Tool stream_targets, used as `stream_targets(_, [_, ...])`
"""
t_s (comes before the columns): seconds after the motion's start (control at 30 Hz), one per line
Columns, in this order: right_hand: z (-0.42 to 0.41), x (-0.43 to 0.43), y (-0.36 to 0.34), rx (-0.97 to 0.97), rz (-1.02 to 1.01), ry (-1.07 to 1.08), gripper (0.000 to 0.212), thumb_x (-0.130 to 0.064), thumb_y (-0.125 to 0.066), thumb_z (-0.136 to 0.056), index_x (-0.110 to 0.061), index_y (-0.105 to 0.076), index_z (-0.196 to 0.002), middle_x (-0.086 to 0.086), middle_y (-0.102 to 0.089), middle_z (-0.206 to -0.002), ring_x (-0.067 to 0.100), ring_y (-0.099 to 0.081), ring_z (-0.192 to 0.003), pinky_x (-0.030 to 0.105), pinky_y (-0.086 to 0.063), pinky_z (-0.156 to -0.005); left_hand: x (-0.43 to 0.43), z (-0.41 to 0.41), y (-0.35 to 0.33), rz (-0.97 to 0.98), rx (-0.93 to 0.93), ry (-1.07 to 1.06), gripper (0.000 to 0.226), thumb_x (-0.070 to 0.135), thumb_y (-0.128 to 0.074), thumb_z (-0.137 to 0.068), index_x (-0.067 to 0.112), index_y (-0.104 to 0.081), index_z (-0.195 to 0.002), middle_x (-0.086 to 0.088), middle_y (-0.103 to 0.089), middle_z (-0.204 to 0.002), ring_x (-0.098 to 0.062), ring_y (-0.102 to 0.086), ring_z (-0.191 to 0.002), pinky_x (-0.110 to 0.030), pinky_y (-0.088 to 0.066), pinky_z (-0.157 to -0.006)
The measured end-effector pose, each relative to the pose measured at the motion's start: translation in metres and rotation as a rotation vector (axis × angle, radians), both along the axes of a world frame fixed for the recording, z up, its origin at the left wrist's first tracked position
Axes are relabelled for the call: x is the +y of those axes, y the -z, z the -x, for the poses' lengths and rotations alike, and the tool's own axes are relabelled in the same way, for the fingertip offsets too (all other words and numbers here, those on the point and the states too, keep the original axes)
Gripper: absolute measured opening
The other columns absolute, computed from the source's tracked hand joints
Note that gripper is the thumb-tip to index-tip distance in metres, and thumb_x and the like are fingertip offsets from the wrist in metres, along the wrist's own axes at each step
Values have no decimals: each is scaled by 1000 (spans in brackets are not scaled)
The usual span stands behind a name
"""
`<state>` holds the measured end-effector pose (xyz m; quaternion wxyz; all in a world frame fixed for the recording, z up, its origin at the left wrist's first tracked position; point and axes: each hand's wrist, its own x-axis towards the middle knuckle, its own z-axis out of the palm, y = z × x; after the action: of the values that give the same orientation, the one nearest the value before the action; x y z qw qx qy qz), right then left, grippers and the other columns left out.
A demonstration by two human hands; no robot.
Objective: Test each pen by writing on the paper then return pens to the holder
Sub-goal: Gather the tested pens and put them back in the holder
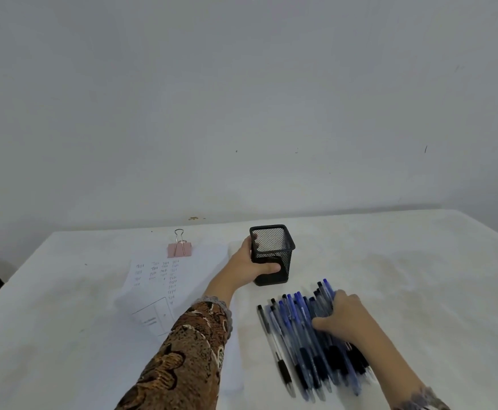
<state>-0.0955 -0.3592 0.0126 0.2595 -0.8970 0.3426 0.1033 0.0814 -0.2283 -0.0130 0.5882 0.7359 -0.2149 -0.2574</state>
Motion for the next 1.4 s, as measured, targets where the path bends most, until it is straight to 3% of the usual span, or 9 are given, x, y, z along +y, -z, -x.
stream_targets(0.1, [-3,-2,-3,-7,20,-1,45,-35,-70,-77,-11,-38,-95,1,-44,-88,10,-44,-66,18,-31,-45,0,-1,0,-8,-1,9,89,17,-81,-69,23,-28,-140,3,-52,-130,-18,-50,-118,-41,-41,-104])
stream_targets(0.23, [-6,-2,-7,5,39,-40,48,-35,-71,-76,-10,-37,-97,-4,-40,-77,5,-39,-59,16,-31,-43,-1,1,3,8,-5,2,87,15,-79,-71,24,-28,-140,4,-53,-126,-18,-50,-119,-43,-40,-105])
stream_targets(0.43, [-7,3,-2,-39,45,-59,44,-29,-74,-72,-11,-38,-92,-3,-40,-77,7,-39,-60,18,-31,-45,-1,6,5,46,-7,-6,80,12,-75,-75,25,-29,-139,6,-53,-122,-15,-51,-113,-37,-43,-100])
stream_targets(0.63, [-10,5,-1,-42,47,-38,41,-27,-74,-68,-16,-35,-76,-2,-41,-77,9,-40,-61,20,-31,-45,0,6,5,30,-24,-7,83,13,-74,-76,23,-25,-142,4,-50,-126,-13,-48,-113,-40,-42,-102])
stream_targets(0.73, [-12,6,-2,-32,61,-53,41,-26,-73,-68,-14,-37,-84,-1,-43,-80,13,-45,-68,21,-31,-46,0,6,5,30,-23,-3,82,13,-74,-77,23,-24,-141,4,-50,-126,-12,-47,-112,-37,-43,-99])
stream_targets(0.83, [-14,8,-1,-37,90,-64,38,-20,-69,-71,-16,-32,-77,-1,-39,-78,12,-42,-64,22,-31,-45,0,5,6,19,-22,-5,83,14,-75,-76,24,-25,-141,3,-50,-127,-16,-48,-118,-42,-42,-102])
stream_targets(1.0, [-17,9,-1,-45,89,-50,38,-18,-68,-72,-13,-35,-91,0,-38,-80,20,-50,-78,22,-33,-47,0,2,8,12,-23,-4,85,14,-76,-75,23,-24,-142,1,-50,-130,-18,-48,-120,-44,-40,-104])
stream_targets(1.2, [-22,16,2,-64,211,-47,37,-15,-64,-78,-12,-38,-104,4,-45,-90,20,-51,-80,27,-42,-61,-1,3,9,14,-31,-6,85,14,-75,-75,23,-23,-143,2,-51,-128,-16,-49,-116,-41,-41,-104])
stream_targets(1.4, [-25,15,1,-65,179,-49,36,-14,-64,-78,-12,-32,-94,0,-36,-75,20,-49,-79,23,-35,-51,0,2,10,11,-39,2,84,16,-76,-75,25,-25,-141,1,-51,-130,-19,-50,-118,-46,-41,-103])
